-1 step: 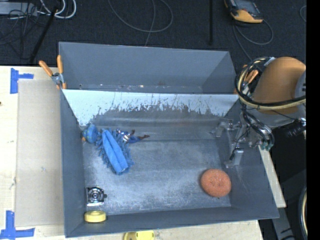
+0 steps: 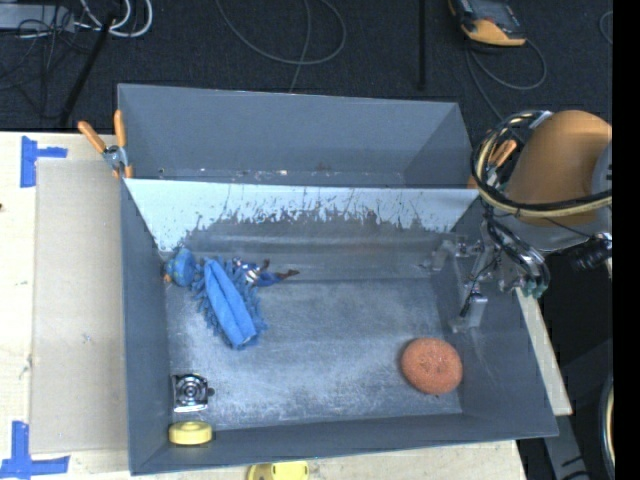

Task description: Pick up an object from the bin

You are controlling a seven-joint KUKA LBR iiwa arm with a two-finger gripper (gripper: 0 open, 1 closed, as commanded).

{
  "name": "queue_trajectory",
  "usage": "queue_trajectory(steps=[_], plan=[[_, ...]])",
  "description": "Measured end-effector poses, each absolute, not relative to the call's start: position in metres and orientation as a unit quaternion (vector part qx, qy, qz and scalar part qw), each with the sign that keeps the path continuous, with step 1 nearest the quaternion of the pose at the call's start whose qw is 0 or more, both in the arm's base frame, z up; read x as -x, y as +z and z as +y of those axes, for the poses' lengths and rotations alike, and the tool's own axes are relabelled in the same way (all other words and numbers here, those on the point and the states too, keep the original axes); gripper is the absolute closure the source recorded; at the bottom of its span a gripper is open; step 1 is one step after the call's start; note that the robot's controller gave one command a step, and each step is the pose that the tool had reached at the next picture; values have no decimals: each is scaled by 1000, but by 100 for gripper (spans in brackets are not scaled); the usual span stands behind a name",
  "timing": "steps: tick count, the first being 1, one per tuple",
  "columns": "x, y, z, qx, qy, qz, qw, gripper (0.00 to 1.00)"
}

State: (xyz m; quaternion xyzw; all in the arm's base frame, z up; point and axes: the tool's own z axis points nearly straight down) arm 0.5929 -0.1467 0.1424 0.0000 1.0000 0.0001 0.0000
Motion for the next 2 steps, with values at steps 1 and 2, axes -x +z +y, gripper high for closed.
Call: queue_trajectory(steps=[1,2], plan=[[-561,96,-149,9,0,1000,1,0],[-565,70,-151,21,1,1000,-1,0]])
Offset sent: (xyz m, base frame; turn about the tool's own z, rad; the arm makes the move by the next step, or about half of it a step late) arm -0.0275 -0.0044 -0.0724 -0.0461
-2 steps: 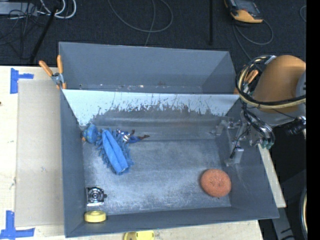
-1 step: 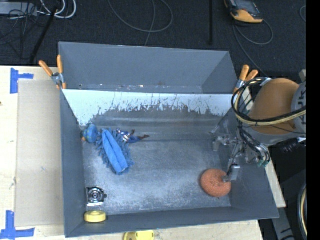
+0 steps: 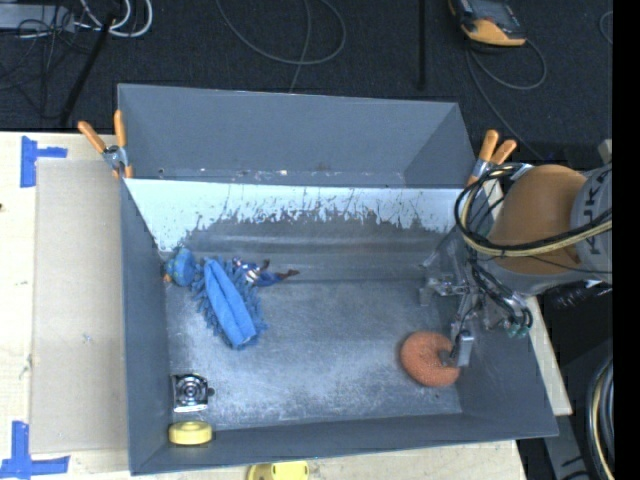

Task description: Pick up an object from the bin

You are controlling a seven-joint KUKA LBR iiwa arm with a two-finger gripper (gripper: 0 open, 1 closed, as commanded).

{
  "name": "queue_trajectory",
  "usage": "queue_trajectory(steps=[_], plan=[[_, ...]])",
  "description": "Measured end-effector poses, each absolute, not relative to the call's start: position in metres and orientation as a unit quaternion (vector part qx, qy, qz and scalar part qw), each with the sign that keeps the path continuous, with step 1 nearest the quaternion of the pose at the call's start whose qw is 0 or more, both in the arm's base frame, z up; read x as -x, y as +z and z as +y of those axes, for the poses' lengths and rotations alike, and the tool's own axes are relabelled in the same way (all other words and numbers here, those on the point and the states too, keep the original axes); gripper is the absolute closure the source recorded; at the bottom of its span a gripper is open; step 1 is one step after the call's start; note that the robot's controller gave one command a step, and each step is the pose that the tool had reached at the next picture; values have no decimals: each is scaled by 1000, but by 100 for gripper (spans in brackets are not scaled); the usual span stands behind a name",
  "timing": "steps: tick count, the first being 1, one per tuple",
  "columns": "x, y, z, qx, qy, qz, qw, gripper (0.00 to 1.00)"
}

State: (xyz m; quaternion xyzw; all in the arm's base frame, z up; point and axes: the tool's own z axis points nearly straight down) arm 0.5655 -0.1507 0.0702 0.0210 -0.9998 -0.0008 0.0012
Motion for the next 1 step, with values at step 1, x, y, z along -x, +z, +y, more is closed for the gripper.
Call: queue_trajectory(steps=[1], plan=[[-515,71,-148,59,0,-998,0,100]])
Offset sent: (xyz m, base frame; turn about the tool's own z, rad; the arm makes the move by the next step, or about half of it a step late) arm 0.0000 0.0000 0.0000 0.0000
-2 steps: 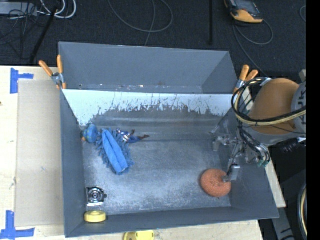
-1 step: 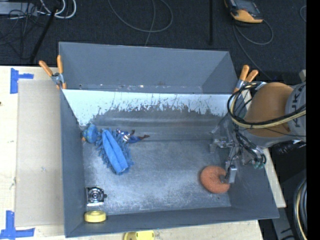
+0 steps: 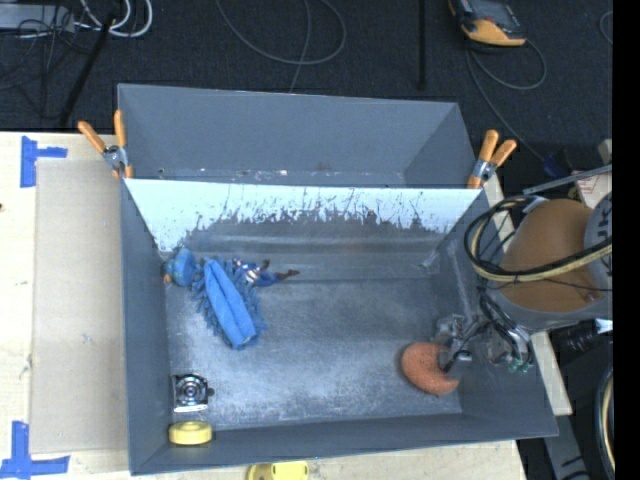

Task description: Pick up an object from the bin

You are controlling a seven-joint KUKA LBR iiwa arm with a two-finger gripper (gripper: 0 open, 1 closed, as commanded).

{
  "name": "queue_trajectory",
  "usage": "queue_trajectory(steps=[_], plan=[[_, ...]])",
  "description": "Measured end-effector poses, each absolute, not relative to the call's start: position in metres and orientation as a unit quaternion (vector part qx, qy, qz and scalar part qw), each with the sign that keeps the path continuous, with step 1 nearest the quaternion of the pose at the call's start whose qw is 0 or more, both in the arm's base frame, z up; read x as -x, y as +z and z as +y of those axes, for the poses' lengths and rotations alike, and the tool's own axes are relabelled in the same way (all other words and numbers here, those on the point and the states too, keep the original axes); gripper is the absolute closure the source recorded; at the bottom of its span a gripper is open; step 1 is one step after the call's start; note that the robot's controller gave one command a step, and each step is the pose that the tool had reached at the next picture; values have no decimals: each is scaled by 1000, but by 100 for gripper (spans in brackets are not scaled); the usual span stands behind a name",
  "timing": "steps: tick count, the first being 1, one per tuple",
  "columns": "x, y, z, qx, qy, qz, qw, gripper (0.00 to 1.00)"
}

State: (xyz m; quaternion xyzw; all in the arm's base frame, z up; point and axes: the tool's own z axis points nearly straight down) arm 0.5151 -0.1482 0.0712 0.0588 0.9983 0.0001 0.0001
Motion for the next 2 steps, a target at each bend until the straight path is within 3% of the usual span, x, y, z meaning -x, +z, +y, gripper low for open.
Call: queue_trajectory(steps=[1,2], plan=[[-515,71,-148,-58,0,998,0,100],[-508,202,-141,-69,0,998,1,100]])
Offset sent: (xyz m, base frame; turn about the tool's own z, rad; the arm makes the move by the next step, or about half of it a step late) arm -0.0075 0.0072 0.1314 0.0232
